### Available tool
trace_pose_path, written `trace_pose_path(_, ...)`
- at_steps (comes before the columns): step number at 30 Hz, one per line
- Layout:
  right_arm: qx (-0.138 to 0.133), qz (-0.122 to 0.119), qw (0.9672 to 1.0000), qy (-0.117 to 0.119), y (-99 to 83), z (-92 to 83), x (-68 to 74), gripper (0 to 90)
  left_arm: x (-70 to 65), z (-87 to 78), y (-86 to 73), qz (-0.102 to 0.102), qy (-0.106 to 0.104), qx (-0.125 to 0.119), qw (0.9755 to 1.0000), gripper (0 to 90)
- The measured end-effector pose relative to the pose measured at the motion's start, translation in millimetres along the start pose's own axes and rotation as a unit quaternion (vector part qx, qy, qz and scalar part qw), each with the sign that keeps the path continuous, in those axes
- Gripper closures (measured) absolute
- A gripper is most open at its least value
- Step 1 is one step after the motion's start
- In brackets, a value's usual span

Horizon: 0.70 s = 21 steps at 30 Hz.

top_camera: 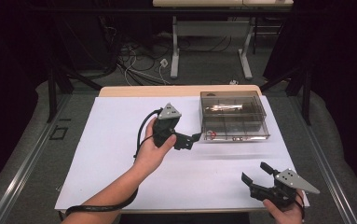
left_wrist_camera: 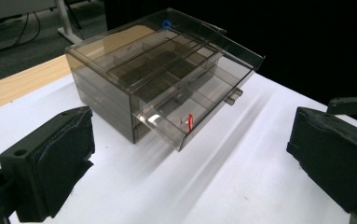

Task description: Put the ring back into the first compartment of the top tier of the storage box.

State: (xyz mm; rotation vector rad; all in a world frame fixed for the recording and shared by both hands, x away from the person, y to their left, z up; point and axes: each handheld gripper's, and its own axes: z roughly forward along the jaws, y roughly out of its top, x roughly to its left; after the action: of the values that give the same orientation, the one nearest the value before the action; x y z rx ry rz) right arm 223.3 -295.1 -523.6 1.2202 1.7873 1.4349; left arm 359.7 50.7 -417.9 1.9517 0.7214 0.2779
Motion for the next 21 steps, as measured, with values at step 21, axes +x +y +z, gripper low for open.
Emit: trace_pose_path(21,-0.004,0.007,1.0000,0.002,-0.7,0.0,-0.6,15.1,28.4,-100.7,-54.3,-0.009,0.056,-0.036,0.9977,0.4)
